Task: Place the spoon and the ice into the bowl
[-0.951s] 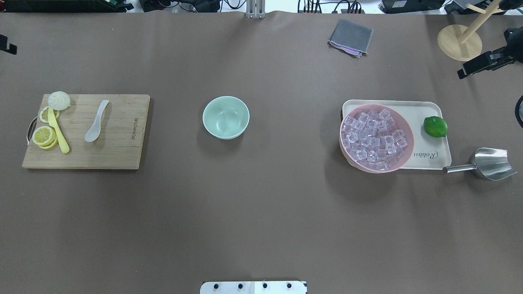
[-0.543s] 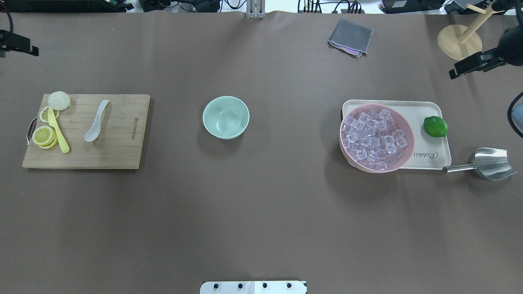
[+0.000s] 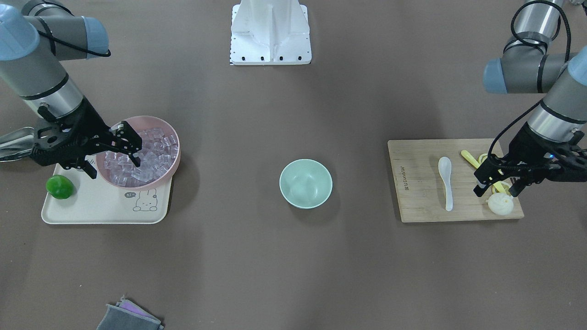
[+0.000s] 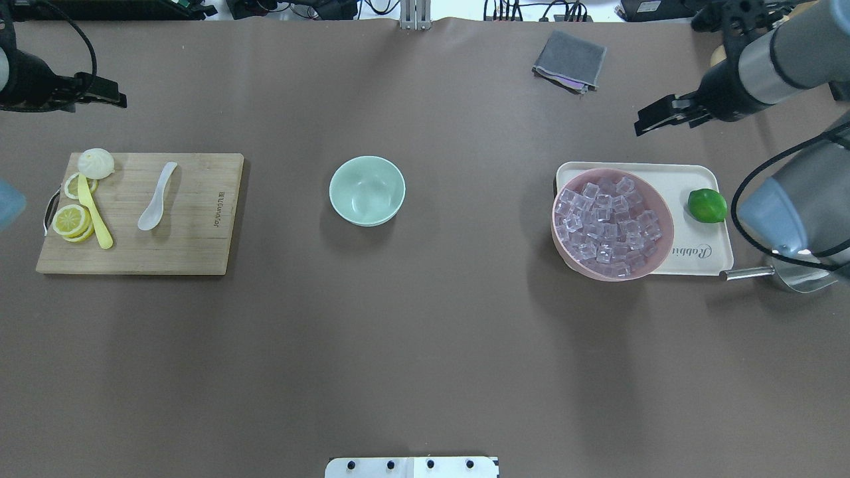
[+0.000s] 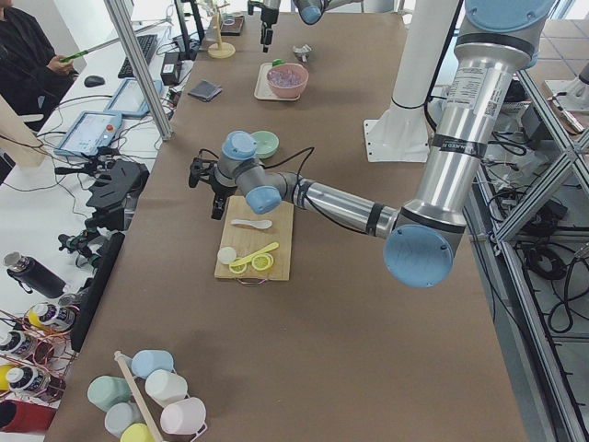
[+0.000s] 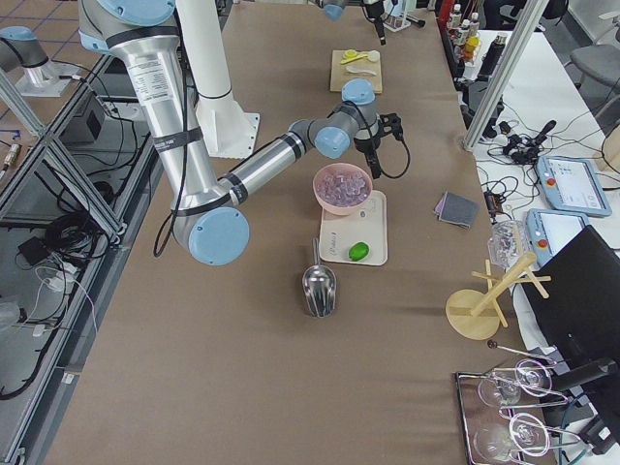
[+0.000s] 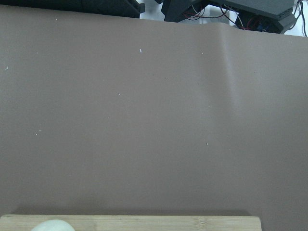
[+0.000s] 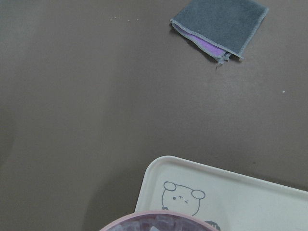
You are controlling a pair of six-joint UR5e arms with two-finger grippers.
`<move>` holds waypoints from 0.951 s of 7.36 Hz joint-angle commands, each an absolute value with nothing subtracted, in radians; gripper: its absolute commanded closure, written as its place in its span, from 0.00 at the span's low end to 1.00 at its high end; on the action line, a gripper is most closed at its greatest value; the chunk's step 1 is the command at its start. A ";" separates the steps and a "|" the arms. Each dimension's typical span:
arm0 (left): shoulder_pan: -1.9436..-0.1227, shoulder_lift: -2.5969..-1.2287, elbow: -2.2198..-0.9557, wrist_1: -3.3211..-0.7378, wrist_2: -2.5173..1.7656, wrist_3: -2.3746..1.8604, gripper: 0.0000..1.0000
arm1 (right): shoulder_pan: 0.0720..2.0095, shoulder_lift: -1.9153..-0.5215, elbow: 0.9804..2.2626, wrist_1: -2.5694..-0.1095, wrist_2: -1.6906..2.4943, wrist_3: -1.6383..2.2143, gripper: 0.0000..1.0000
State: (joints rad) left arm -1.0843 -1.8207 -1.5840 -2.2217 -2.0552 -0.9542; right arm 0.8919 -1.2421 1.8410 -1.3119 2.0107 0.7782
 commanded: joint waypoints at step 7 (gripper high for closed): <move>-1.048 -1.853 -1.572 -2.224 -2.029 -0.982 0.01 | 0.775 -1.258 1.773 -1.324 1.977 0.824 0.28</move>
State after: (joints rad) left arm -1.0543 -1.8477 -1.5727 -2.2235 -2.0350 -0.9746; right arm 0.7769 -1.2589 1.7902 -1.3244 1.9811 0.8273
